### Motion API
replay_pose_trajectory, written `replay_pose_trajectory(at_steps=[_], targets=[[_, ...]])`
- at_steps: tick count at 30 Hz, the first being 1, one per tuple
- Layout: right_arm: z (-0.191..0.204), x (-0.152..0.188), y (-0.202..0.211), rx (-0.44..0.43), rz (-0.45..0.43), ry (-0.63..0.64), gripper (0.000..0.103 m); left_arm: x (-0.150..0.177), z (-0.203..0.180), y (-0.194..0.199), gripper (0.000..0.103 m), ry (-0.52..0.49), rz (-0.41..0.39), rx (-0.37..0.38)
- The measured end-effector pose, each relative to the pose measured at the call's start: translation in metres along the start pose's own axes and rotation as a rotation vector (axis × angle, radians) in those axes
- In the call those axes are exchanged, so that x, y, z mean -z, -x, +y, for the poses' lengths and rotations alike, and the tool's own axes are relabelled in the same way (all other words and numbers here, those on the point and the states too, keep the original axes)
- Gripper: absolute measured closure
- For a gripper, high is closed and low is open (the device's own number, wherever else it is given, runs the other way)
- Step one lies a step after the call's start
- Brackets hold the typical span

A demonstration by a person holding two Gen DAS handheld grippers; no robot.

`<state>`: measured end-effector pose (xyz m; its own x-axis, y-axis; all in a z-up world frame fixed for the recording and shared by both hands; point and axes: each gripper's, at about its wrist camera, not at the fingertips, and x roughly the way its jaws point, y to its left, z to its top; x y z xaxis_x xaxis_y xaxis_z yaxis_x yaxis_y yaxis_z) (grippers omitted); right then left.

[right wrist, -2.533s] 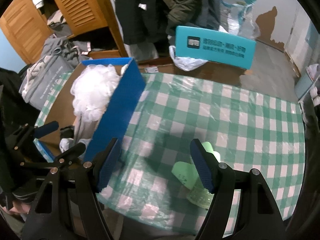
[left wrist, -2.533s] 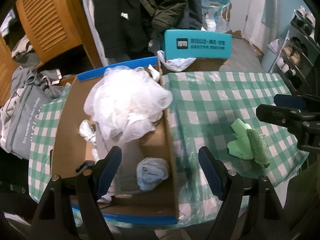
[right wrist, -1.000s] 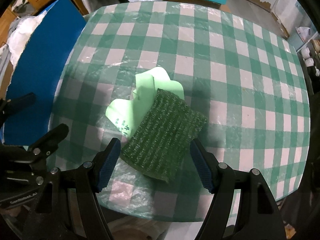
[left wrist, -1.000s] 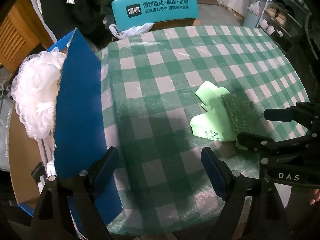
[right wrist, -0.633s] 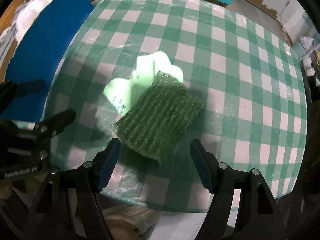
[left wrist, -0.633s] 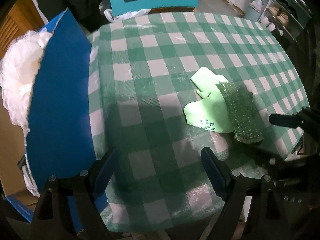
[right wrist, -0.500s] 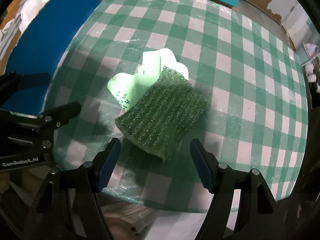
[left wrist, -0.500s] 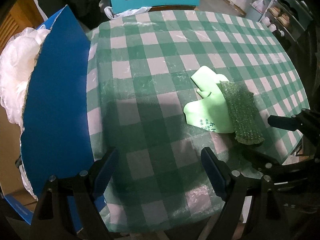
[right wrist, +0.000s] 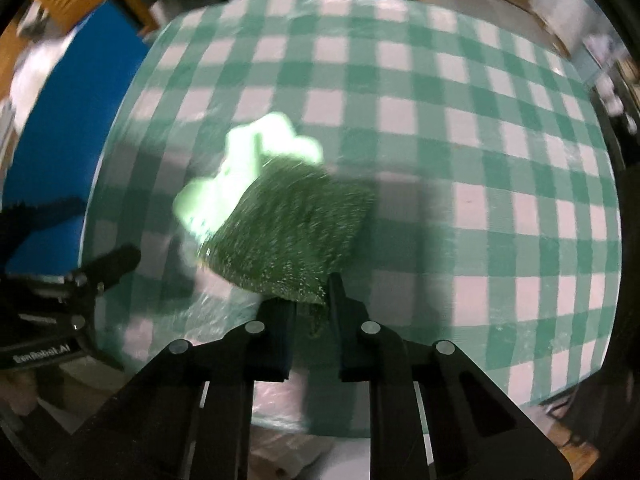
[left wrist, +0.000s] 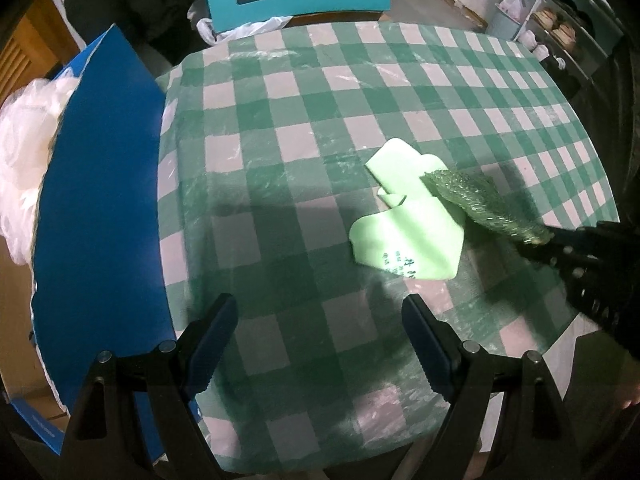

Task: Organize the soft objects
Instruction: 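Move both grippers back to the green foam piece and green scrubbing pad, then grasp the green foam piece with the left gripper while the right gripper grasps the scrubbing pad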

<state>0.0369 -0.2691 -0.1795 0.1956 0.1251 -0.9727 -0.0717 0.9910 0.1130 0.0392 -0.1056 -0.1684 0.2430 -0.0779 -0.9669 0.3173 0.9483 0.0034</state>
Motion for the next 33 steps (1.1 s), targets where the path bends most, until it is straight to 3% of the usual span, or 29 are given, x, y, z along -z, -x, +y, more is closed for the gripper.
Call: replay_pose_trajectory(at_steps=[5, 9, 12, 14, 16, 19, 33], targets=[[-0.032, -0.003, -0.005, 0.024, -0.002, -0.107, 0.089, -0.006, -0.009, -0.003, 0.018, -0.003, 0.004, 0.01], [-0.055, -0.005, -0.007, 0.126, 0.009, -0.156, 0.089, -0.012, -0.017, -0.005, 0.018, -0.012, 0.008, 0.02], [-0.068, -0.005, -0.008, 0.138, 0.03, -0.185, 0.088, -0.017, -0.023, -0.007, 0.017, -0.015, 0.008, 0.039], [-0.071, -0.003, -0.009, 0.148, 0.041, -0.197, 0.063, -0.021, -0.027, -0.008, 0.017, -0.013, 0.008, 0.047], [-0.071, 0.001, -0.006, 0.141, 0.037, -0.195, 0.047, -0.024, -0.03, -0.011, 0.017, -0.006, 0.015, 0.061], [-0.071, 0.007, 0.003, 0.087, 0.02, -0.206, 0.038, -0.029, -0.034, -0.017, 0.017, 0.018, 0.031, 0.09], [-0.102, 0.007, 0.006, 0.019, -0.026, -0.298, 0.036, -0.044, -0.063, -0.039, 0.016, -0.006, 0.061, 0.087]])
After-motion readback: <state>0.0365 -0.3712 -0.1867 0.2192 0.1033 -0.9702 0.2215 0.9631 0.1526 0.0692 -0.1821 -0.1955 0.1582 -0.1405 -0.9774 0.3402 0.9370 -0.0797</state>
